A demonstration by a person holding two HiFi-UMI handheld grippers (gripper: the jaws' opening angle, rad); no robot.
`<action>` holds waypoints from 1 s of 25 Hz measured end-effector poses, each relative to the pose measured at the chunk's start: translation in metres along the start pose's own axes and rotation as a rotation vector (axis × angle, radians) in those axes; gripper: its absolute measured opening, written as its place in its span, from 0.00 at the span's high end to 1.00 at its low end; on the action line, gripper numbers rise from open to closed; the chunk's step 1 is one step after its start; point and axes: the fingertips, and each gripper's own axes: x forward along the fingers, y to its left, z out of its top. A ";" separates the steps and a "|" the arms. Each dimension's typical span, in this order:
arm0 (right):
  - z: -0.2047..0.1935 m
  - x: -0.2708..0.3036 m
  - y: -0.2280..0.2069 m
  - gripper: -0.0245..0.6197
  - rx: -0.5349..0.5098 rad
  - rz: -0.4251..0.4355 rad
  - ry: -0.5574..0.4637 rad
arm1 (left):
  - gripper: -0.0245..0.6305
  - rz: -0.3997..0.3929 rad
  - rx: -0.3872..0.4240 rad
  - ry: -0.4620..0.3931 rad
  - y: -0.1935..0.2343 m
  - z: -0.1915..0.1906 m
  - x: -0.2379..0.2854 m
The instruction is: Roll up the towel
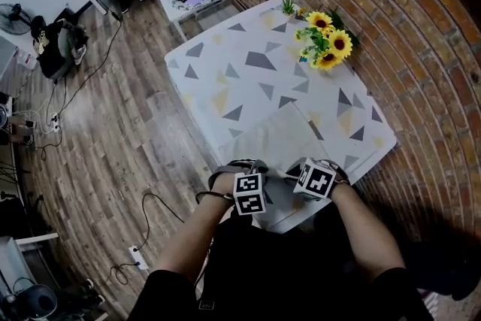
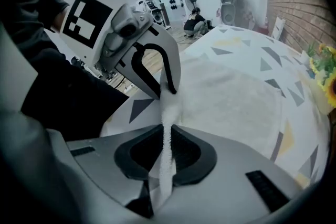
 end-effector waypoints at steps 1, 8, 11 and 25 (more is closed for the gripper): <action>-0.004 -0.001 0.004 0.87 0.000 0.012 0.004 | 0.81 -0.025 -0.003 -0.004 -0.006 0.002 -0.001; -0.007 -0.003 -0.022 0.84 0.002 -0.105 -0.002 | 0.73 0.053 -0.004 0.018 0.009 0.003 -0.006; -0.005 -0.003 -0.033 0.82 0.017 -0.146 0.001 | 0.73 0.064 -0.005 0.021 0.017 0.000 -0.008; 0.001 -0.023 -0.068 0.78 0.078 -0.363 -0.068 | 0.72 0.147 0.126 0.055 0.028 0.010 0.007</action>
